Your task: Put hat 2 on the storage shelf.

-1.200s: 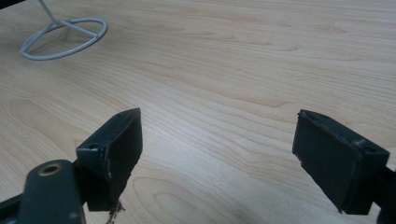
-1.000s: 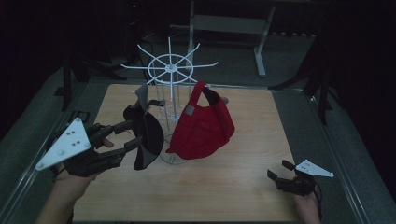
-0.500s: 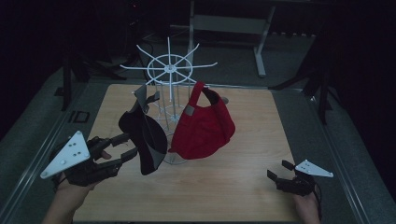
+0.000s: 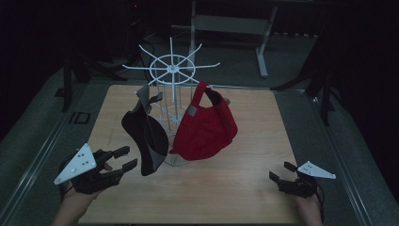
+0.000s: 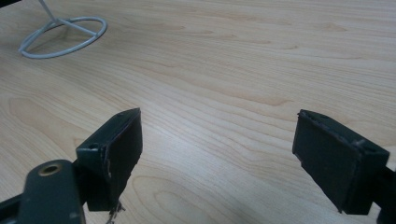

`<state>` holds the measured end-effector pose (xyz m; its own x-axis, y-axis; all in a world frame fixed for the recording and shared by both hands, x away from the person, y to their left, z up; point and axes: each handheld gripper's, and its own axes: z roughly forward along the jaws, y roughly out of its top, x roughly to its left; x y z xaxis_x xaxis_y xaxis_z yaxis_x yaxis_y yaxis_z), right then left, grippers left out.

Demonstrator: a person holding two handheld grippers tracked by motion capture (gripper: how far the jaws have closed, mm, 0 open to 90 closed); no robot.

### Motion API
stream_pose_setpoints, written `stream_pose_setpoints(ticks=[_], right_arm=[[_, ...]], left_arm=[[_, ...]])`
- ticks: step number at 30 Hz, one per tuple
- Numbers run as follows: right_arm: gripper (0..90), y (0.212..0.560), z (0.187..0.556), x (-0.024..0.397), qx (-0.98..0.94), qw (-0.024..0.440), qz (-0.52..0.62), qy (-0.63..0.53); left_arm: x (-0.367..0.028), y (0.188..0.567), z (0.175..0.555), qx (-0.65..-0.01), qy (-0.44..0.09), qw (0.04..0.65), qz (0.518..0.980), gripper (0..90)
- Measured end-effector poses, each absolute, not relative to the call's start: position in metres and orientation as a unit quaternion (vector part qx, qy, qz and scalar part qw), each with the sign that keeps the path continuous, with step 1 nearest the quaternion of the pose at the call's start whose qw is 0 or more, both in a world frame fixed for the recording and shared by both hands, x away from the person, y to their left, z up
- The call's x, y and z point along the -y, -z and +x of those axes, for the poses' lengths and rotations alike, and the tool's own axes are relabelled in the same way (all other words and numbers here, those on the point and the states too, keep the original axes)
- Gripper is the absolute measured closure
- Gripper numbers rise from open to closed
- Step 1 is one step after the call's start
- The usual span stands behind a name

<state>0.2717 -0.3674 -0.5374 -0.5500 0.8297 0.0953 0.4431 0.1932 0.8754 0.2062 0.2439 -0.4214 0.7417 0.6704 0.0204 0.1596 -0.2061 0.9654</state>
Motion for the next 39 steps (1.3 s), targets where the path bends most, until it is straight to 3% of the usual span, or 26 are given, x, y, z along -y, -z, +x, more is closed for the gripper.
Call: stream_pose_setpoints(ticks=[14,23,39], right_arm=[[16.0,0.539,0.271,0.368,-0.745,0.208,0.428,-0.468],[16.0,0.540,0.272,0.368,-0.745,0.207,0.430,-0.466],[16.0,0.547,0.273,0.368,-0.747,0.205,0.438,-0.456]], left_arm=[[-0.252,0.483,0.218,-0.329,-0.229,0.543,0.738,52.2],[-0.258,0.516,0.225,-0.362,-0.197,0.529,0.742,52.2],[-0.267,0.542,0.226,-0.395,-0.199,0.497,0.747,52.1]])
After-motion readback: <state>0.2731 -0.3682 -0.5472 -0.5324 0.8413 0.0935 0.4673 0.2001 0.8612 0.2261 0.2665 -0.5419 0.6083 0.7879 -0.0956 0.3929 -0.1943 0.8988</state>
